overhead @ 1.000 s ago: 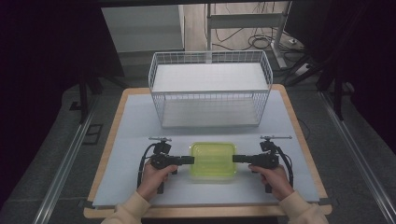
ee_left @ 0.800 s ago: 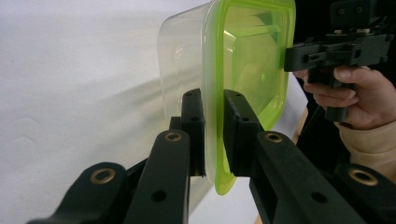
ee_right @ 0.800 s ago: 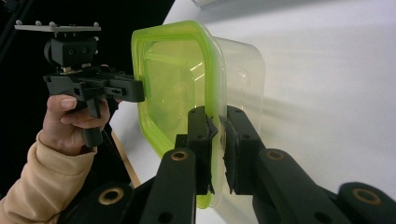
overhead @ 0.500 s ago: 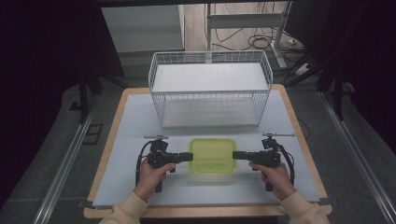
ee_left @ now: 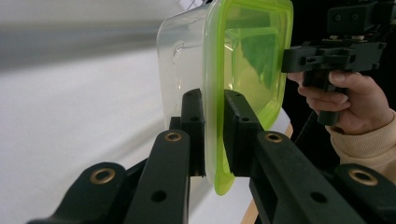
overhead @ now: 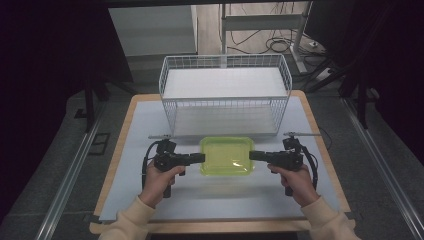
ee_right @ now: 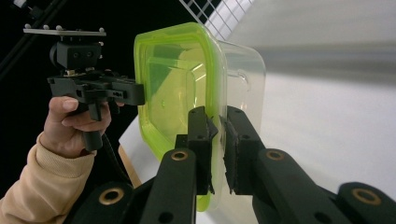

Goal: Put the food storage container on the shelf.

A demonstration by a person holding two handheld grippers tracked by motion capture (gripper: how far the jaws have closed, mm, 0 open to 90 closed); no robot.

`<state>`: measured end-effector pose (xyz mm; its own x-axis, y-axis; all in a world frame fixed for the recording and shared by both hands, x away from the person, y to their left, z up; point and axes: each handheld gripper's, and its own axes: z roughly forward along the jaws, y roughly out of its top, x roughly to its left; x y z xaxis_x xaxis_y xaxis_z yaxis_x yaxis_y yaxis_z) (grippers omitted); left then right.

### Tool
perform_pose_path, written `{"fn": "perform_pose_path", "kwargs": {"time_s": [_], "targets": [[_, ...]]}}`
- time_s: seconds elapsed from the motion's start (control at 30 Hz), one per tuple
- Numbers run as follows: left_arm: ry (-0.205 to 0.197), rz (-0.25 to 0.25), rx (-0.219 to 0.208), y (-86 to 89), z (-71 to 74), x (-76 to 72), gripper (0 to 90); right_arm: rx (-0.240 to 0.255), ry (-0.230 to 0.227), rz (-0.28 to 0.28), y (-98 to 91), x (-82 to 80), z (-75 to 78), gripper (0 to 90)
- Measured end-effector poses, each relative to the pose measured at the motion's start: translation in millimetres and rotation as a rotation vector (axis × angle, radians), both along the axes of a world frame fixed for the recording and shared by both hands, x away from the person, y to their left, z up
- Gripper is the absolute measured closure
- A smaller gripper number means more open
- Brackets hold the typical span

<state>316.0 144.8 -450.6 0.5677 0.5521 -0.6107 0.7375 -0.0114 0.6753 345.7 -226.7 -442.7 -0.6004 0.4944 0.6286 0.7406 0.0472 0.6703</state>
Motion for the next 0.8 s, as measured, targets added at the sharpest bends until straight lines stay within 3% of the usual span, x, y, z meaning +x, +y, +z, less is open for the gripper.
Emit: {"fn": "perform_pose_path", "kwargs": {"time_s": [0.57,0.8], "targets": [[-0.093,0.019,0.02,4.8,48.9,6.9,80.1,-0.003,-0.089,0.004,8.0,10.3,49.5,81.6],[-0.097,0.023,0.002,4.8,56.3,11.6,80.1,-0.008,-0.109,0.0,8.4,16.4,62.5,81.5]]}}
